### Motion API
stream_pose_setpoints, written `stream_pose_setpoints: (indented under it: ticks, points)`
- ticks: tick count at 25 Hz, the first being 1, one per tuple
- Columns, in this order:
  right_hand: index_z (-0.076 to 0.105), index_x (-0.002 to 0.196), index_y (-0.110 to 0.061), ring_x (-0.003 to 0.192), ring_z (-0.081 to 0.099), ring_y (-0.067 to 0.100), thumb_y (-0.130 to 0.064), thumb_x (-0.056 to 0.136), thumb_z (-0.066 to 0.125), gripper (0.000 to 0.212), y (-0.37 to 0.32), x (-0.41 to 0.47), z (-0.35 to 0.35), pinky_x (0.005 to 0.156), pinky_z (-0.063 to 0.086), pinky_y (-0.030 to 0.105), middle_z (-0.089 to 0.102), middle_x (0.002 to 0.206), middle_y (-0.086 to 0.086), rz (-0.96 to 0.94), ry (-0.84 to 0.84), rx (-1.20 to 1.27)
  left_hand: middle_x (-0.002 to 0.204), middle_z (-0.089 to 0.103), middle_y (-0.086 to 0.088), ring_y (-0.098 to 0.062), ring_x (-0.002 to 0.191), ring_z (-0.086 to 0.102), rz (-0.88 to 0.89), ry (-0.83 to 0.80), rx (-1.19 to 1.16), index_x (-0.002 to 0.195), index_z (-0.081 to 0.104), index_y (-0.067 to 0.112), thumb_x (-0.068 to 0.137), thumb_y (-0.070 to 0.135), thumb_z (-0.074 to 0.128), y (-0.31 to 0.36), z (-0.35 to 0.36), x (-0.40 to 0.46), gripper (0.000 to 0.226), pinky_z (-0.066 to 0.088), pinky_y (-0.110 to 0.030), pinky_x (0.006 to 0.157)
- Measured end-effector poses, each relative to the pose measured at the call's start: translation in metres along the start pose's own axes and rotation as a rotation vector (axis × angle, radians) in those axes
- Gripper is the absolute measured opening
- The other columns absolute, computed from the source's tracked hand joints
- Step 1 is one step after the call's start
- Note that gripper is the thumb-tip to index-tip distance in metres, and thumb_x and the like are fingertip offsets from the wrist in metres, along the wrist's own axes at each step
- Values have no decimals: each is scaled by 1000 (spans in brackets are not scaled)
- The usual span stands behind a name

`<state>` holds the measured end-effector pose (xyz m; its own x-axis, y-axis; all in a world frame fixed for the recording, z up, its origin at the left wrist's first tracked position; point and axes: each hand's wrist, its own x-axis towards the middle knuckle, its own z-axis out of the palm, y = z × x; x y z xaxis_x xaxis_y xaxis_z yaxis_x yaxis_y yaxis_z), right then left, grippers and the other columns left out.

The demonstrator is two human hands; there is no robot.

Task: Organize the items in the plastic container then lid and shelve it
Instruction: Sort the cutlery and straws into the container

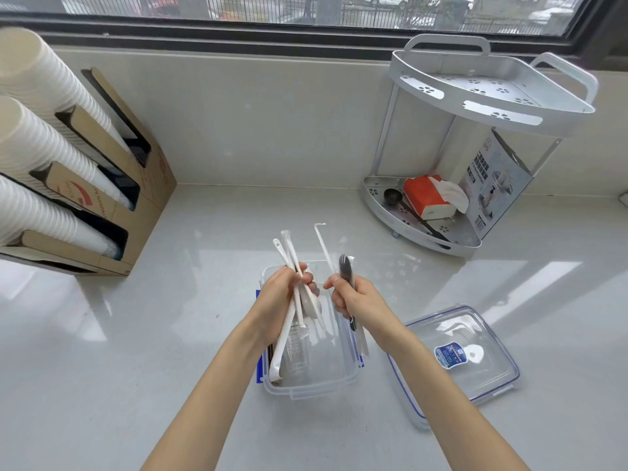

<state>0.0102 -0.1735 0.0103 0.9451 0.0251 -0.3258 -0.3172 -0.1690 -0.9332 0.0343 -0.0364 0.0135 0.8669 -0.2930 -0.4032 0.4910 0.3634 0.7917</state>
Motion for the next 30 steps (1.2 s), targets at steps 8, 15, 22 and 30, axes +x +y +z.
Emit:
stream_pose_setpoints:
  ticks: [8, 15, 22, 30]
  points:
    - [51, 77, -20, 37, 28, 2, -33, 95, 42, 24, -14, -8, 7, 45, 25, 17, 33, 37, -14, -3, -48, 51, 51, 38, 7, -4, 41, 38, 24, -52, -67, 83, 43, 15, 96, 15, 37, -8, -1, -8, 15, 40, -15, 43]
    - [40, 83, -16, 46, 18, 8, -56, 93, 17, 48, -17, -14, 15, 48, 15, 23, 22, 55, -3, 33, -150, 103, 64, 34, 3, -2, 39, 35, 128, -32, -50, 96, 48, 14, 96, 20, 38, -8, -1, -8, 11, 34, -14, 42]
    - [60, 110, -13, 47, 25, 8, -47, 96, 16, 57, -19, -19, 21, 46, 22, 20, 37, 49, -9, -9, -155, -25, 53, 46, 6, -16, 55, 34, 129, -75, 215, 92, 49, 13, 72, 43, 66, -13, -1, -8, 39, 35, -30, 56]
    - [56, 66, -20, 39, 38, 4, -46, 97, 15, 57, -20, -24, 19, 47, 28, 19, 54, 43, -11, 53, -159, 45, 60, 47, -2, -15, 54, 47, 93, -95, 156, 97, 53, 13, 79, 36, 60, -14, -3, -10, 31, 39, -33, 64]
